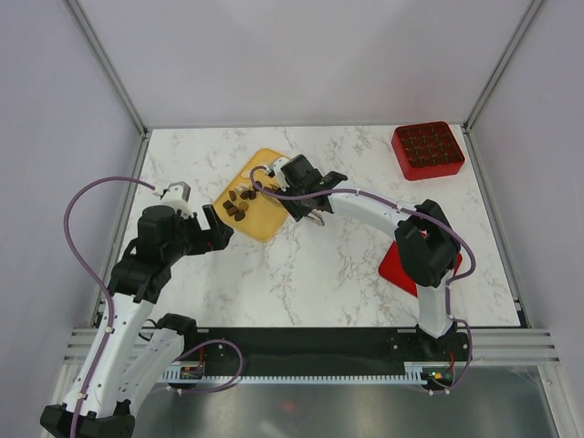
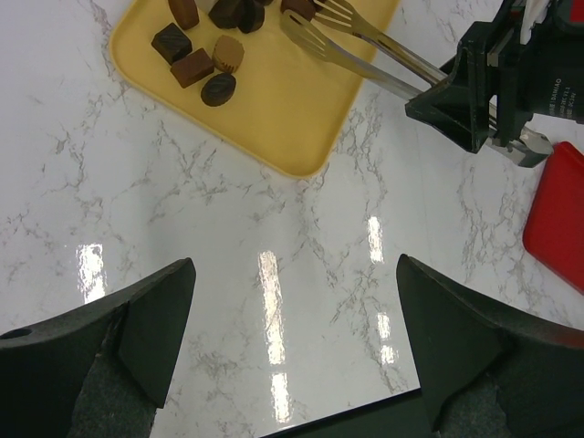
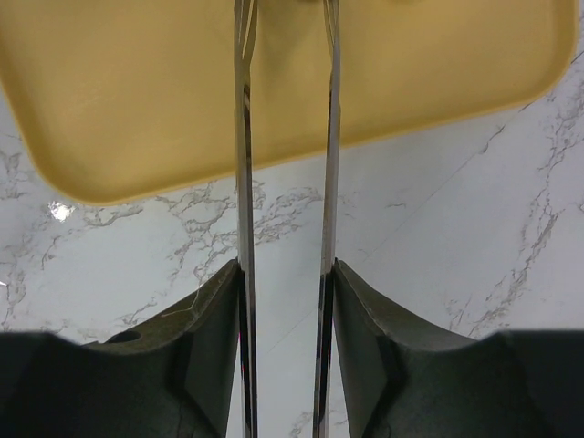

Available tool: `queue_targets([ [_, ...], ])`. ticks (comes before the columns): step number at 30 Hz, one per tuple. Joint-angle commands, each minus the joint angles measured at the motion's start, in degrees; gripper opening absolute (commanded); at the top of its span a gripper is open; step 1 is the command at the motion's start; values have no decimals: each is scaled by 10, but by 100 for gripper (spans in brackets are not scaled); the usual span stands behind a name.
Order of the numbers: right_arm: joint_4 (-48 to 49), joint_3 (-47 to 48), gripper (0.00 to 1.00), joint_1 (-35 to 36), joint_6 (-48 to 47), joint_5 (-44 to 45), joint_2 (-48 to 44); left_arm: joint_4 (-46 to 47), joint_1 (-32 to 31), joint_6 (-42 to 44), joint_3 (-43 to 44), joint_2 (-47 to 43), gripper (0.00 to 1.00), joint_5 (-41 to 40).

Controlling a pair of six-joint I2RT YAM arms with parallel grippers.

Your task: Pack the chocolate

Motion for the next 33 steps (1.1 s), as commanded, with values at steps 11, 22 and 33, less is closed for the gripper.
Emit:
queue_targets([
  [11,34,20,38,-9,-6,1,-7,23,3,7,-6,-7,100,8],
  [22,-33,-13,34,-55,67,-11,-123,24,3,7,-6,0,100,16],
  [33,-59,77,32,-289,104,4,-147,27,3,7,-9,-6,100,33],
])
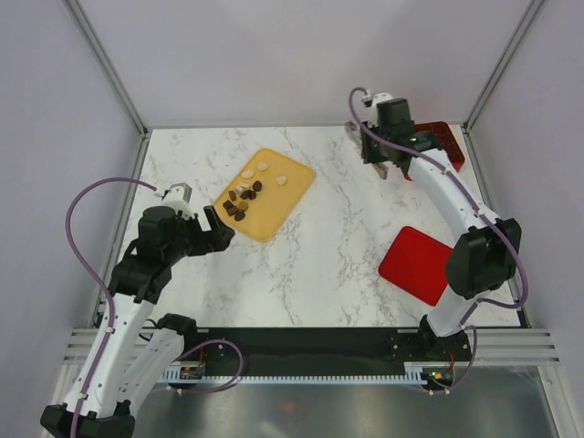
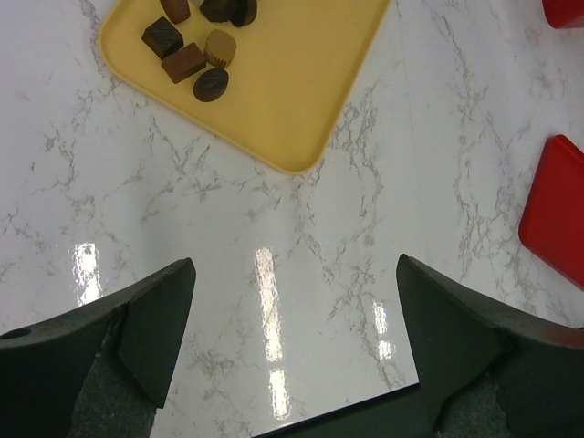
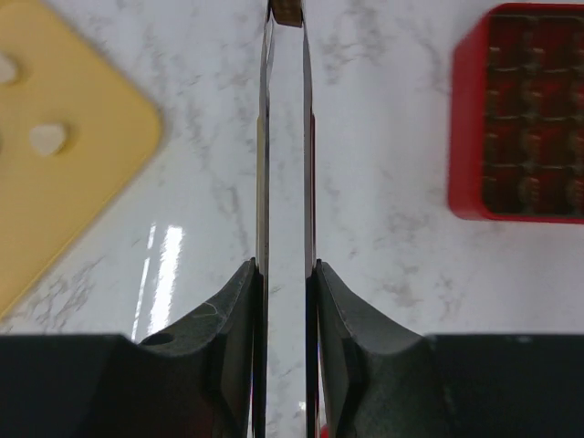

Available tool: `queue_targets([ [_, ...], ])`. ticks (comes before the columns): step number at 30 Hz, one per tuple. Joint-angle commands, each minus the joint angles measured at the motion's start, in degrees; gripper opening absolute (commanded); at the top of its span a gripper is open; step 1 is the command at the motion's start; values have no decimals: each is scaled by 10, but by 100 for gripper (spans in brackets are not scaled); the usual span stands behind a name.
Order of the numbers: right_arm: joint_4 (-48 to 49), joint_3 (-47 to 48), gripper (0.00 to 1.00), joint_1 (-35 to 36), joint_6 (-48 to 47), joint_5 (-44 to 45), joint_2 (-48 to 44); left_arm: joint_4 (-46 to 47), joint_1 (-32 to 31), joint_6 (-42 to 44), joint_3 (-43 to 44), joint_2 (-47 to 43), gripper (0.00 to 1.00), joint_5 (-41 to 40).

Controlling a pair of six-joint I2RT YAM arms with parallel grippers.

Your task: Pack the chocolate

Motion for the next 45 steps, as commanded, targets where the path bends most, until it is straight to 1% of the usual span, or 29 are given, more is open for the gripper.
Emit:
queue_targets([
  [1,11,51,32,-92,26,22,9,27,3,7,-2,-5,100,23],
  [3,29,72,32,-127,49,42,22,28,3,7,-3,-5,100,32],
  [4,35,80,32,-161,59,44,36,28,3,7,-3,-6,100,34],
  [6,56,97,32,-189,82,42,50,28,2,7,-2,-8,100,35],
  [7,61,104,32,-215,85,44,64,29,3,7,-4,-12,100,35],
  [10,71,139,32,-244,82,63,97,30,3,7,-4,-19,100,35],
  [13,71,179,33,-268,83,52,133,31,2,7,-5,-24,100,35],
  [14,66,199,33,-273,82,49,143,30,3,8,-5,-23,100,36],
  [18,61,225,33,-291,85,45,179,31,3,8,-4,-24,100,36],
  [25,58,236,34,-311,79,25,222,32,3,8,-5,-24,100,38],
  [39,58,229,35,-313,82,13,255,34,3,8,-6,-20,100,38],
  [45,62,203,36,-313,88,18,252,34,3,8,-6,-18,100,38],
])
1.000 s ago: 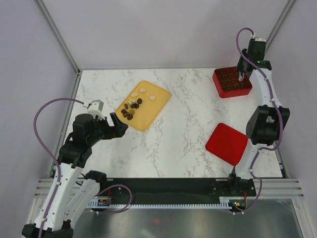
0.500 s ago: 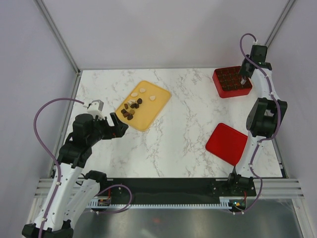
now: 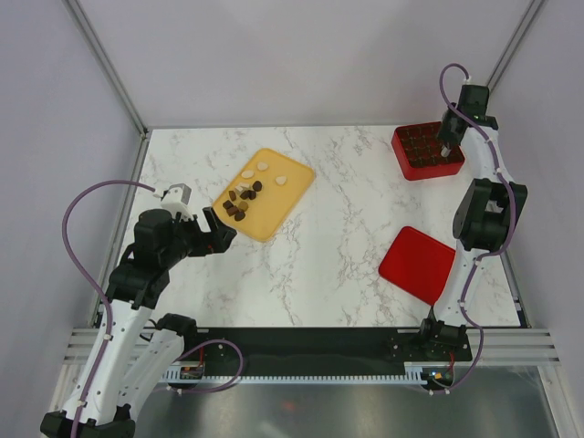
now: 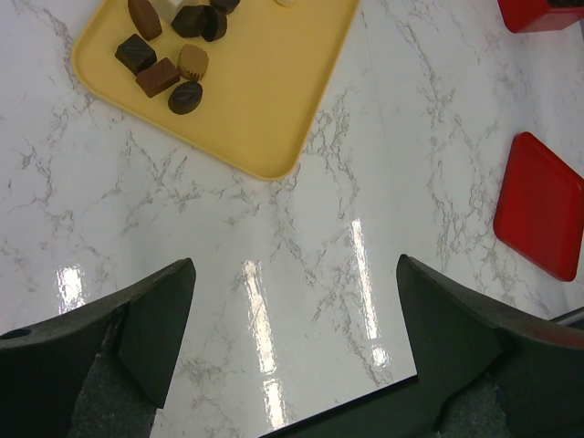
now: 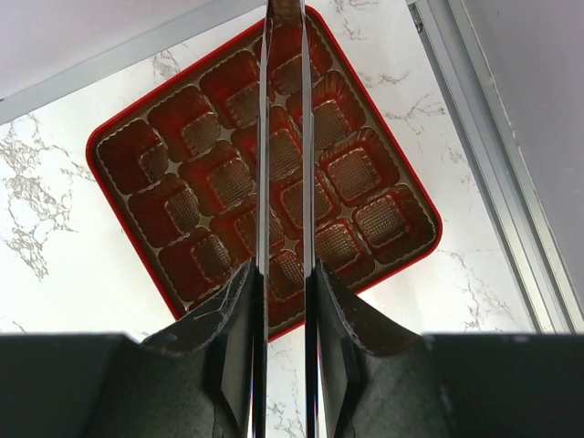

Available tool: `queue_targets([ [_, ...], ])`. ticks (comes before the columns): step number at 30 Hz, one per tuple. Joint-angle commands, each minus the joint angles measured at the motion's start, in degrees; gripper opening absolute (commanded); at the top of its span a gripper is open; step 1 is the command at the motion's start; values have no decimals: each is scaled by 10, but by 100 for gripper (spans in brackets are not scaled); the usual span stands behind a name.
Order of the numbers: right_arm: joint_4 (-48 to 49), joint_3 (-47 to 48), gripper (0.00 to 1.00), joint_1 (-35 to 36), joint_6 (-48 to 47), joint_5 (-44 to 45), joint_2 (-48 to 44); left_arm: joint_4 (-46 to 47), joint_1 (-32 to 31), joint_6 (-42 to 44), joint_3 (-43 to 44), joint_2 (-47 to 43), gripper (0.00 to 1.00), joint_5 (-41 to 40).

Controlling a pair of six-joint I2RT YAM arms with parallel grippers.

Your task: Pack the chocolate

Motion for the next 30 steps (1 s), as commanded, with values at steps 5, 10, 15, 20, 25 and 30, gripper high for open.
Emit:
queue_targets([
  [5,22,-5,37,-1,8,-2,12,21,3,8,-4,1,100,9],
  [10,23,-6,38,-1,6,-4,18,22,3,8,-4,2,100,9],
  [15,23,-4,40,-1,8,-7,19,21,3,8,-4,2,100,8],
  [20,22,-9,42,-1,9,-6,12,22,3,8,-4,1,100,6],
  [25,22,-18,42,0,12,-9,0,21,3,8,-5,1,100,6],
  [30,22,-21,43,-1,8,-4,-20,22,2,8,-4,-2,100,5],
])
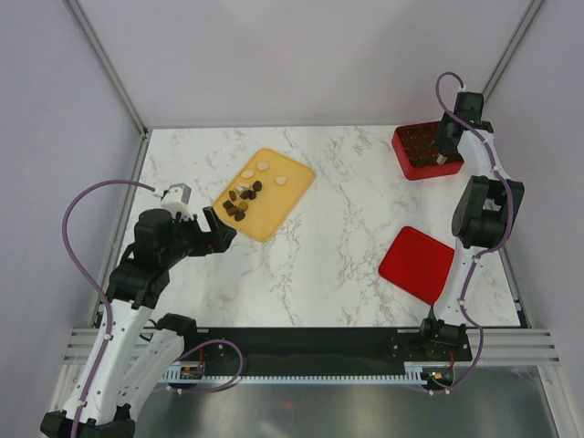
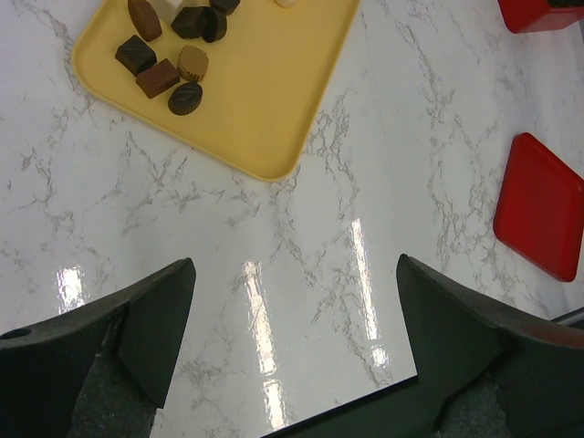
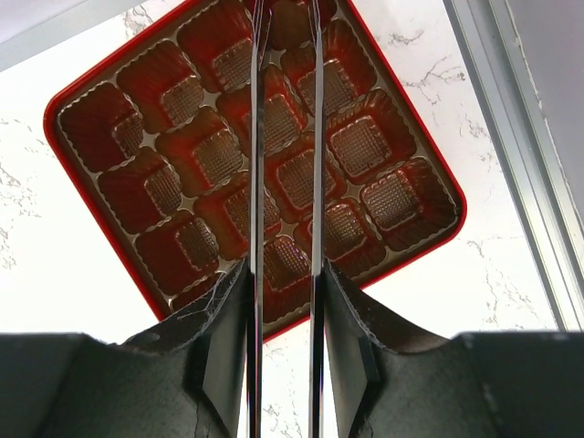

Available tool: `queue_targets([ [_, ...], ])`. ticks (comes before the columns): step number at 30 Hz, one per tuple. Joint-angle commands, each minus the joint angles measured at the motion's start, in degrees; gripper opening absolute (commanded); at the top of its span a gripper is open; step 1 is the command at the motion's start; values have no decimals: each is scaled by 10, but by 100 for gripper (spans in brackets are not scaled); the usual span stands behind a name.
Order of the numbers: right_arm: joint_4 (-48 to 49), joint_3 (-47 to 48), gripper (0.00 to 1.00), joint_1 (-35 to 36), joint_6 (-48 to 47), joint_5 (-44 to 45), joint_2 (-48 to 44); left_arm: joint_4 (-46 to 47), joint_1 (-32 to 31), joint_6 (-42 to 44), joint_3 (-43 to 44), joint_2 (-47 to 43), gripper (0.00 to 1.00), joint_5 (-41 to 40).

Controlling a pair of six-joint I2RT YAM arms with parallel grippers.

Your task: Pack the chocolate

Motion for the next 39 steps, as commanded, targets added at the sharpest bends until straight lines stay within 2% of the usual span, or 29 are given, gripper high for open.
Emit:
queue_targets([
  [1,16,-1,43,0,4,-1,-47,20,3,8,-4,-1,100,6],
  [7,14,-13,43,12,10,-20,-110,21,3,8,-5,-3,100,2],
  [11,18,-54,43,48,2,-38,-170,19,3,8,-3,-5,100,-1],
  [14,31,-104,43,115,-29,-45,-210,20,2,9,-3,-13,100,-8],
  [17,64,-168,43,176,-49,-97,-247,20,3,8,-3,-19,100,-15],
  [23,105,-264,45,281,-50,-130,-285,19,3,8,-3,-23,100,-20],
  [27,146,-323,47,332,-43,-137,-286,19,3,7,-4,-25,100,-23],
  [34,151,-327,50,409,-53,-114,-244,18,3,8,-4,-19,100,-22],
  [39,151,-313,53,435,-61,-93,-217,18,3,7,-4,-19,100,-24],
])
